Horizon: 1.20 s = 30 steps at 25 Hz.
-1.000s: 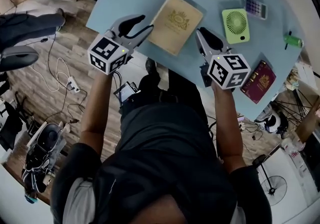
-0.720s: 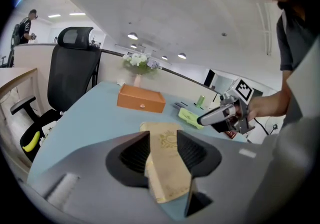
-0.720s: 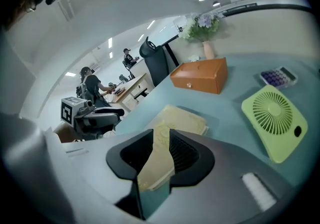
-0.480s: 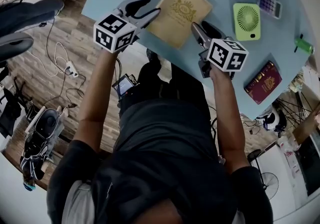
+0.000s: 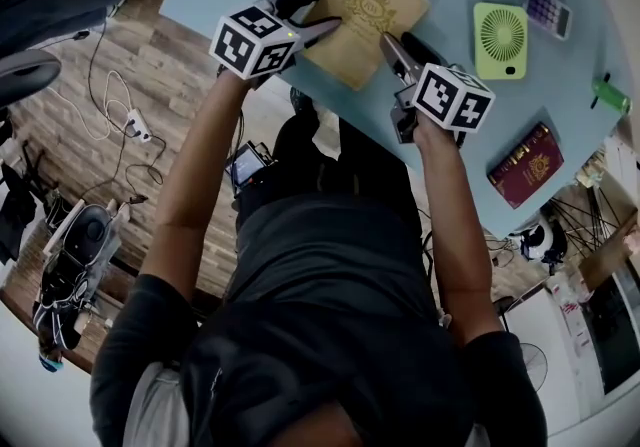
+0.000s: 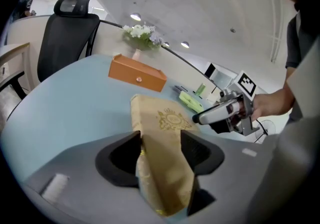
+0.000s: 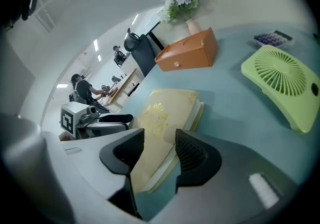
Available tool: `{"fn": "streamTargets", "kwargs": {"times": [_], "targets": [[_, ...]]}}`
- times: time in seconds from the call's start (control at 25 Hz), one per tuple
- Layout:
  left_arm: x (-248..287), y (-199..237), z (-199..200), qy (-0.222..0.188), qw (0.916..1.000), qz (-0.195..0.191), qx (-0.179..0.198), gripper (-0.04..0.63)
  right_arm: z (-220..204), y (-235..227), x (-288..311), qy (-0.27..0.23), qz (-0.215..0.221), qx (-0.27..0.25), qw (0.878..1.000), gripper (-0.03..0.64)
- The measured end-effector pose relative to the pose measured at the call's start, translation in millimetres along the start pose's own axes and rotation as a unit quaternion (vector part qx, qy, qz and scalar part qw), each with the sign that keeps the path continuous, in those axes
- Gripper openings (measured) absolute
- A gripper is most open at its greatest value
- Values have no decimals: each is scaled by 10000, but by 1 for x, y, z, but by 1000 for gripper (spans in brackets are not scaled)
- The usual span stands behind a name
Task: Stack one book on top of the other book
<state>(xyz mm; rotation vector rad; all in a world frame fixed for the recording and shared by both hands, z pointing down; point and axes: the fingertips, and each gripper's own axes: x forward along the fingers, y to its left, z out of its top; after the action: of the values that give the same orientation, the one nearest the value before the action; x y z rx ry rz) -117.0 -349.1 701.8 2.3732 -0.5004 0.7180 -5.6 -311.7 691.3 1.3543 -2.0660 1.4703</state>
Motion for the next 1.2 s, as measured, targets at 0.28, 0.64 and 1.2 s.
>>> {"fn": "streamTargets", "kwargs": {"times": [0.28,0.64,1.2], "targets": [[2,6,-2,-145,9994,317,-54,268,2,-11,-8,-418,-489,117,9979,203],[-1,12,1,-602,9958,467,-507,252,-22,-9,15,-607,73,1090,9922,173],[-38,-21,29,-841,9941,682,57,193,-2,25,-36,-1199,-115,890,9887,141]]}}
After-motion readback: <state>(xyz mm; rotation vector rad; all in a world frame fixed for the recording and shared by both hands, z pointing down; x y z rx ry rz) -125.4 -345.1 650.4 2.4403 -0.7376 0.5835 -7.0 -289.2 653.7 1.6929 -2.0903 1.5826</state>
